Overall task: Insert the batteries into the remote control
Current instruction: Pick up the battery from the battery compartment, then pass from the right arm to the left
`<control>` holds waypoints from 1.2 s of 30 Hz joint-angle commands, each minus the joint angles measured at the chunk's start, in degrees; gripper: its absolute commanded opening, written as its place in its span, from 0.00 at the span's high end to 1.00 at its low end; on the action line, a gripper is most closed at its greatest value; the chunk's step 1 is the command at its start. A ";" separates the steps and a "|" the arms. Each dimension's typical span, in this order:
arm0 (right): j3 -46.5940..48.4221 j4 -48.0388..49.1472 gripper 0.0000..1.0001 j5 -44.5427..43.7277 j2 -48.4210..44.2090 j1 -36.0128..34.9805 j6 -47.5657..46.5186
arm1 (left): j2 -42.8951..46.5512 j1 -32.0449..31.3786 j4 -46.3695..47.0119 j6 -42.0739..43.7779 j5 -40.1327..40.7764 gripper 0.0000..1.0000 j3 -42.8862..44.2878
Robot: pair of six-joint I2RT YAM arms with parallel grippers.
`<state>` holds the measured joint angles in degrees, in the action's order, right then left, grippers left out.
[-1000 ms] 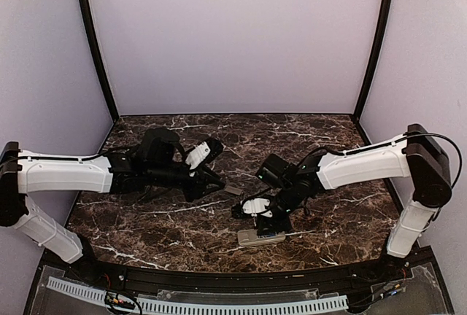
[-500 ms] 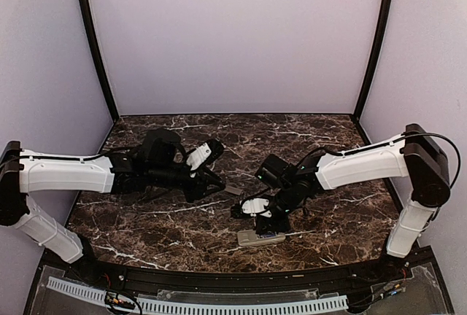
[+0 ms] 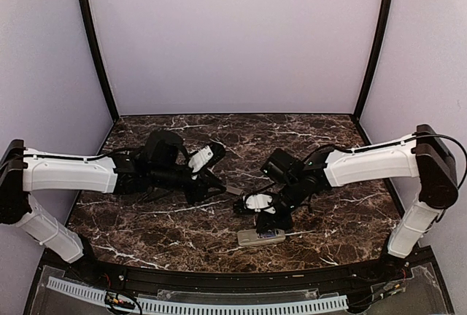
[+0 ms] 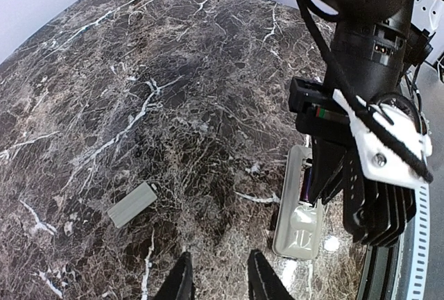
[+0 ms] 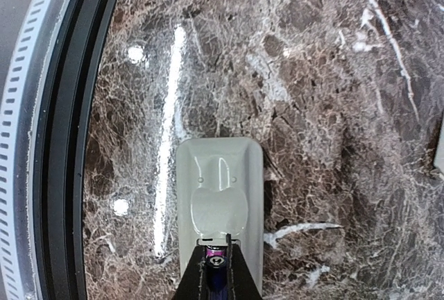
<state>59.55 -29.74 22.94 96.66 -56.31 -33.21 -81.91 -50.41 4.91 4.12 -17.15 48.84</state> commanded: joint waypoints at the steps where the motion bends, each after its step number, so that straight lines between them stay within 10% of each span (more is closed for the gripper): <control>1: -0.57 2.24 1.00 3.88 -4.15 1.18 0.35 | 0.60 -0.02 2.76 0.75 -2.71 0.74 0.01; 8: 0.18 12.10 1.00 8.41 -13.32 3.49 10.12 | 7.05 -0.03 21.76 -1.96 -4.90 0.70 -10.77; 20: 1.70 40.83 1.00 5.18 -23.39 2.92 36.02 | 1.76 -5.69 36.78 -8.70 -9.82 0.33 -3.76; 36: -0.22 44.88 1.00 2.61 -26.51 -0.44 36.08 | 1.60 -7.51 39.58 -12.33 -2.90 0.46 1.66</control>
<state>60.03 12.69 26.74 71.75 -55.90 2.31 -81.14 -57.56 43.20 -7.29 -22.39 48.21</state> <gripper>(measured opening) 0.059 0.564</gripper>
